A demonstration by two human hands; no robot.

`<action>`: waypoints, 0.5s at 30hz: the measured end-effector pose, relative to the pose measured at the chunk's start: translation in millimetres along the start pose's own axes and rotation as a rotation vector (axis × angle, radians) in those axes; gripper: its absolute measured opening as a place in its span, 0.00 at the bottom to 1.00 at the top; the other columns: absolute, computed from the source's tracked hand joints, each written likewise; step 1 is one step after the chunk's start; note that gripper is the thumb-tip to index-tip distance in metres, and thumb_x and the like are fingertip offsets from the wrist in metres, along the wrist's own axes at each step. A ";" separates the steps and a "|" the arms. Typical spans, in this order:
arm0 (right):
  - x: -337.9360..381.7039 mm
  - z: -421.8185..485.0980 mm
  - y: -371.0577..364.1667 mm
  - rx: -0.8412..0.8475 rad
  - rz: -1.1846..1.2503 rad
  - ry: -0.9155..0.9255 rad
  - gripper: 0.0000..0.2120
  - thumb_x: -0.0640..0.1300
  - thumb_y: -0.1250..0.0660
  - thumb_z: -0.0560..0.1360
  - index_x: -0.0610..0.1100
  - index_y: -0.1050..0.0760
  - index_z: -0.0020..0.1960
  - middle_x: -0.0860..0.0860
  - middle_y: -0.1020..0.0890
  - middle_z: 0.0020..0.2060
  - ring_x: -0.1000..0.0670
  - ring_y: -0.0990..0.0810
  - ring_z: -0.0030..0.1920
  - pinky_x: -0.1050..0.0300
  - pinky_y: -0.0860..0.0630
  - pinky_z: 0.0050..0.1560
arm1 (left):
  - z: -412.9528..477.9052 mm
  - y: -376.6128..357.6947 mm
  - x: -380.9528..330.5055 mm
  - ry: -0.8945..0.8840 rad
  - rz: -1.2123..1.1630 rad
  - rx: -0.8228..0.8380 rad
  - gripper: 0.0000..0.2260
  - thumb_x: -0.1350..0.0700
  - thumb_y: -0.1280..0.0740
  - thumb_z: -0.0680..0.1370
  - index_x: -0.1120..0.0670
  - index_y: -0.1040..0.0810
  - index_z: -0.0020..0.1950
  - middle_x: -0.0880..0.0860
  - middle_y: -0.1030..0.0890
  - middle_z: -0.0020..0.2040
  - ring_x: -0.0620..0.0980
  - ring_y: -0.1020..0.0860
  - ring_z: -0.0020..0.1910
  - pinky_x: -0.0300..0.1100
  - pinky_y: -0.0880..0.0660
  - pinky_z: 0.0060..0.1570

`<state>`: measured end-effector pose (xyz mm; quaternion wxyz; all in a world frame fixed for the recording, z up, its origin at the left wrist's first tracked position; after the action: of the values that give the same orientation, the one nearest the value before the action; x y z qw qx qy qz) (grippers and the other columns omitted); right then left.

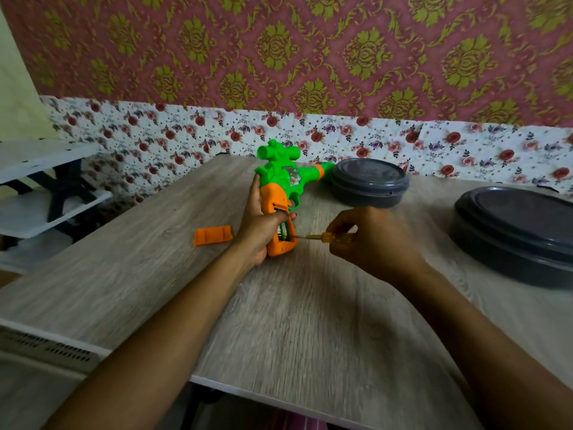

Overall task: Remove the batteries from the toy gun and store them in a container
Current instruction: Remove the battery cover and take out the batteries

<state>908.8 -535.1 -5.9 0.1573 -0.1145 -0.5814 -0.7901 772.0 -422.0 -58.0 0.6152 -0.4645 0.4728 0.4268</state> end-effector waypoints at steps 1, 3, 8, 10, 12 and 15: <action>0.0 0.2 0.0 0.000 0.000 0.002 0.07 0.46 0.31 0.72 0.50 0.20 0.50 0.53 0.18 0.47 0.58 0.25 0.40 0.61 0.26 0.40 | -0.2 -0.2 -0.2 0.001 0.000 -0.001 0.46 0.73 0.34 0.70 0.39 0.51 0.76 0.53 0.37 0.73 0.61 0.27 0.64 0.62 0.29 0.61; -0.4 0.2 -1.2 0.011 0.003 0.005 0.07 0.46 0.31 0.72 0.50 0.21 0.50 0.53 0.18 0.47 0.59 0.26 0.39 0.63 0.28 0.38 | -0.5 -0.5 -0.5 0.003 0.002 0.005 0.46 0.73 0.34 0.71 0.39 0.52 0.76 0.53 0.38 0.74 0.61 0.27 0.65 0.62 0.29 0.61; -1.6 0.3 -2.1 0.019 -0.043 0.015 0.08 0.46 0.31 0.72 0.50 0.21 0.52 0.52 0.18 0.49 0.57 0.24 0.44 0.63 0.29 0.40 | 0.5 0.4 0.1 -0.006 0.000 0.009 0.46 0.73 0.33 0.70 0.40 0.51 0.76 0.53 0.37 0.74 0.60 0.27 0.64 0.61 0.28 0.61; -0.8 0.3 -2.5 0.018 -0.064 0.030 0.09 0.46 0.31 0.72 0.50 0.22 0.53 0.53 0.18 0.49 0.57 0.24 0.45 0.62 0.29 0.43 | 1.0 0.0 -0.1 -0.007 0.000 0.014 0.47 0.73 0.33 0.70 0.40 0.52 0.76 0.54 0.37 0.74 0.60 0.27 0.64 0.60 0.27 0.60; 0.8 -0.7 -3.7 0.016 -0.083 0.047 0.10 0.46 0.32 0.72 0.50 0.22 0.54 0.53 0.18 0.50 0.57 0.24 0.46 0.62 0.29 0.43 | 1.0 -0.5 -0.6 -0.011 0.001 0.012 0.46 0.73 0.33 0.70 0.40 0.52 0.76 0.51 0.37 0.73 0.59 0.27 0.64 0.59 0.27 0.60; 0.5 -0.7 -6.0 0.006 -0.071 0.071 0.11 0.44 0.32 0.73 0.49 0.23 0.56 0.52 0.17 0.50 0.55 0.21 0.49 0.60 0.25 0.48 | 0.3 -0.3 -1.7 -0.017 -0.010 -0.003 0.45 0.74 0.34 0.70 0.42 0.51 0.76 0.50 0.35 0.71 0.58 0.27 0.64 0.56 0.26 0.59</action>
<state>906.0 -534.2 -11.2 0.1498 -0.0654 -0.5815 -0.7970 772.1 -421.9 -56.3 0.6209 -0.4640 0.4645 0.4283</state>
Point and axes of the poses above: each hand's wrist, its own z-axis towards the middle knuckle, its own y-axis out of the back of the hand, x = y × z, the point moved 4 cm from there along z, towards the middle knuckle
